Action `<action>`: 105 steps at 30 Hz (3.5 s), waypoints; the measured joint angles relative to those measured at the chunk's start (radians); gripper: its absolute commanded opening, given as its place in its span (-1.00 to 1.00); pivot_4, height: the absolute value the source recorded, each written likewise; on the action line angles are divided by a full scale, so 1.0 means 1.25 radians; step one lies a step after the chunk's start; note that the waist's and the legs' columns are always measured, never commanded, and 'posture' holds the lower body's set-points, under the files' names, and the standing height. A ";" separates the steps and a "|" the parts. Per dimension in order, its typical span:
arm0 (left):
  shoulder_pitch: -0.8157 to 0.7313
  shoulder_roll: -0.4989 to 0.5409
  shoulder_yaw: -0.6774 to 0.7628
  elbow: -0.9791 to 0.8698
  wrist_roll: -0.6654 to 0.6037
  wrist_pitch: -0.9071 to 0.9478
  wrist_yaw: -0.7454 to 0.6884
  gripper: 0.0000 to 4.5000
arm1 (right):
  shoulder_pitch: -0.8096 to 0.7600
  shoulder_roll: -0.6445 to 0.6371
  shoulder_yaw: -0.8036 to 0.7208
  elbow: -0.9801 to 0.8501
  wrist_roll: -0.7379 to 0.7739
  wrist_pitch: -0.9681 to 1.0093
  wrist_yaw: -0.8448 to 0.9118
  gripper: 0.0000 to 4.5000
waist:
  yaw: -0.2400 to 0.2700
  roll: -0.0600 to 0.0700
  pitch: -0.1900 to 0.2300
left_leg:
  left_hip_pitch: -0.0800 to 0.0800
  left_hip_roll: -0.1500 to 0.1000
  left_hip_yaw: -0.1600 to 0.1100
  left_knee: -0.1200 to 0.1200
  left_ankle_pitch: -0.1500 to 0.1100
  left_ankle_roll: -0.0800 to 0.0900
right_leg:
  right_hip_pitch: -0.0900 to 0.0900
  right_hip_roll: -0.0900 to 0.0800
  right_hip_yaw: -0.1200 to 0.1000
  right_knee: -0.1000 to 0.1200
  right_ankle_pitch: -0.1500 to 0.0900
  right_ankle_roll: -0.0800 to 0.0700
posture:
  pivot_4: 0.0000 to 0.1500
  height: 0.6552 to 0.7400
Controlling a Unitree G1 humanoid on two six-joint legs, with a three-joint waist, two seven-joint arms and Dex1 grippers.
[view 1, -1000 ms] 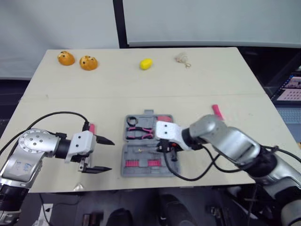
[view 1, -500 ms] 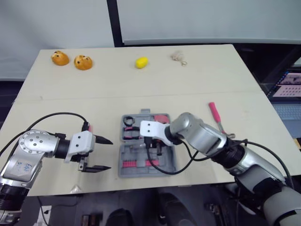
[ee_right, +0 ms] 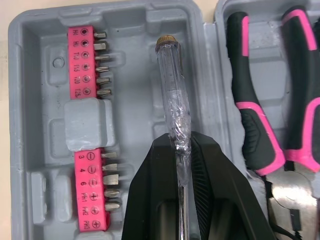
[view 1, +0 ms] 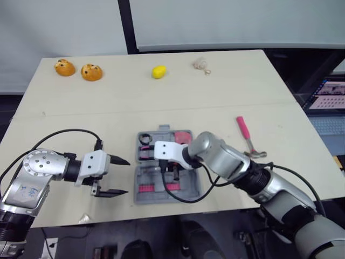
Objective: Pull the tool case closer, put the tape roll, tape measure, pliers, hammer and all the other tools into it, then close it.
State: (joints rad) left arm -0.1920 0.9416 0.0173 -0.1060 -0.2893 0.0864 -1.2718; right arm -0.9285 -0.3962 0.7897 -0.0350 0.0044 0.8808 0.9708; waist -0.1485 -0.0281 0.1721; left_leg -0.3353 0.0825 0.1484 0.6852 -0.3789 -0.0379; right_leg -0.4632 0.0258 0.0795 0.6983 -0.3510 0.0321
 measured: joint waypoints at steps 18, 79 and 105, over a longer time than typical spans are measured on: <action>0.005 -0.002 0.000 -0.001 0.002 -0.006 0.008 1.00 | 0.004 0.045 0.012 0.047 -0.037 -0.026 0.000 -0.99 | -0.014 0.000 0.000 | 0.000 0.000 -0.001 0.000 0.000 0.000 | 0.000 0.000 -0.001 0.001 0.000 0.000 | 1.00 1.00; -0.052 -0.013 0.000 0.005 0.008 0.010 0.002 1.00 | 0.261 0.134 -0.288 0.254 -0.022 -0.531 -0.068 -0.99 | -0.013 -0.002 -0.001 | 0.001 0.000 -0.002 0.007 0.000 0.000 | 0.002 0.000 -0.002 0.007 0.000 0.000 | 1.00 1.00; -0.090 -0.031 -0.029 0.062 0.018 -0.019 0.003 1.00 | 0.261 0.107 -0.232 0.194 -0.087 -0.341 -0.072 -0.99 | 0.023 -0.003 -0.023 | 0.024 0.000 -0.001 -0.002 0.000 0.000 | 0.027 0.000 -0.002 -0.003 -0.001 -0.001 | 1.00 1.00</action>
State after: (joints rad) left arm -0.3050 0.9029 -0.0187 -0.0287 -0.2663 0.0630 -1.2680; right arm -0.6028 -0.2627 0.5001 0.2079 -0.1047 0.4540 0.8802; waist -0.1193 -0.0321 0.1438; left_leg -0.3050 0.0822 0.1466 0.6827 -0.3791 -0.0379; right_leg -0.4296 0.0255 0.0766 0.6948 -0.3519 0.0305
